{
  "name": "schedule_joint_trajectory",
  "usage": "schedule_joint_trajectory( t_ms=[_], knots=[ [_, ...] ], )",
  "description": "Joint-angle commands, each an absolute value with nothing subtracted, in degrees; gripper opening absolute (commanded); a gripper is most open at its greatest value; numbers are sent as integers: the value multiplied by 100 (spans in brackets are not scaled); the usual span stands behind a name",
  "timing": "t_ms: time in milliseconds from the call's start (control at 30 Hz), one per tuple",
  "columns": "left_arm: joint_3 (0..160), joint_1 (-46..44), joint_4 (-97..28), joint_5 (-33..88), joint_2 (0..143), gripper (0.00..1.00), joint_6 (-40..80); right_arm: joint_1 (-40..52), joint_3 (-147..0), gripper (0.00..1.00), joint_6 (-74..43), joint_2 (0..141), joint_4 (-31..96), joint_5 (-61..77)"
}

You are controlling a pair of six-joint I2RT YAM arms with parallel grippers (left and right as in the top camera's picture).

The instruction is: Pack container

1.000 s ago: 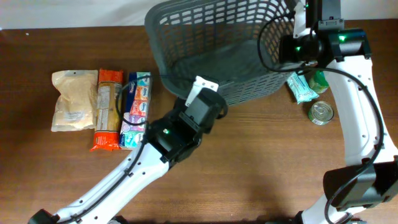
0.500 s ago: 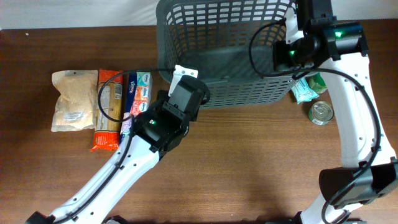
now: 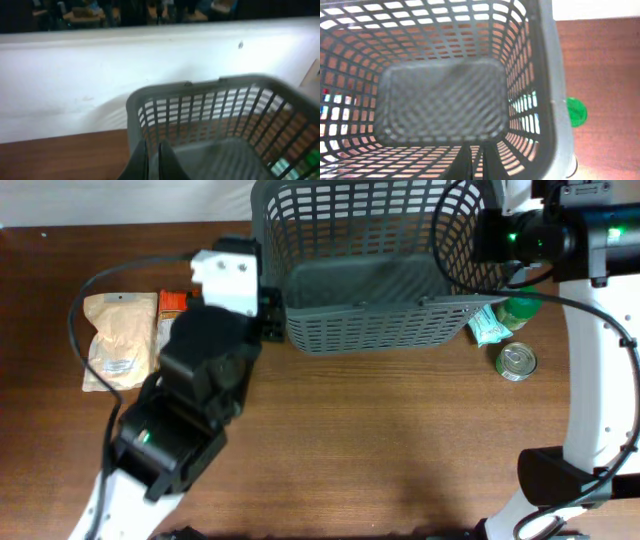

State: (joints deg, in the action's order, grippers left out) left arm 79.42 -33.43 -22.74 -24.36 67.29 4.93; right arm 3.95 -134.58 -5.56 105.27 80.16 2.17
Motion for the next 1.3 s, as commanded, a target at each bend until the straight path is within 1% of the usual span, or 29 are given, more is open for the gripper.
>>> schedule_joint_trajectory(
  t_ms=[0, 133, 300, 567, 667, 733, 833, 1133, 1267],
  knots=[
    [8040, -3181, -2294, -1848, 7500, 2, 158, 362, -13531, 4, -644, 10536, 8060, 211],
    [8267, -3070, -2405, -1376, 8152, 2, -49, 362, -13531, 3, -646, 10538, 8106, 213],
    [8705, -2858, -2609, -1367, 8847, 2, -82, 362, -13531, 4, -644, 10538, 8239, 211],
    [9137, -2762, -2980, -1588, 9489, 2, -443, 364, -13531, 3, -644, 10536, 8412, 213],
    [9139, -2757, -3074, -1721, 9585, 2, -445, 368, -13531, 3, -646, 10536, 8414, 213],
    [9142, -2757, -3089, -2014, 9590, 2, -460, 368, -13531, 4, -646, 10536, 8429, 213],
    [9146, -2757, -3131, -2329, 9590, 2, -749, 368, -13531, 4, -648, 10536, 8468, 235],
    [9146, -2624, -3566, -2414, 9719, 2, -1048, 373, -13531, 3, -784, 10536, 8521, 239],
    [9146, -2620, -3601, -2880, 9717, 2, -1072, 373, -13531, 3, -784, 10536, 8541, 239]
  ],
)
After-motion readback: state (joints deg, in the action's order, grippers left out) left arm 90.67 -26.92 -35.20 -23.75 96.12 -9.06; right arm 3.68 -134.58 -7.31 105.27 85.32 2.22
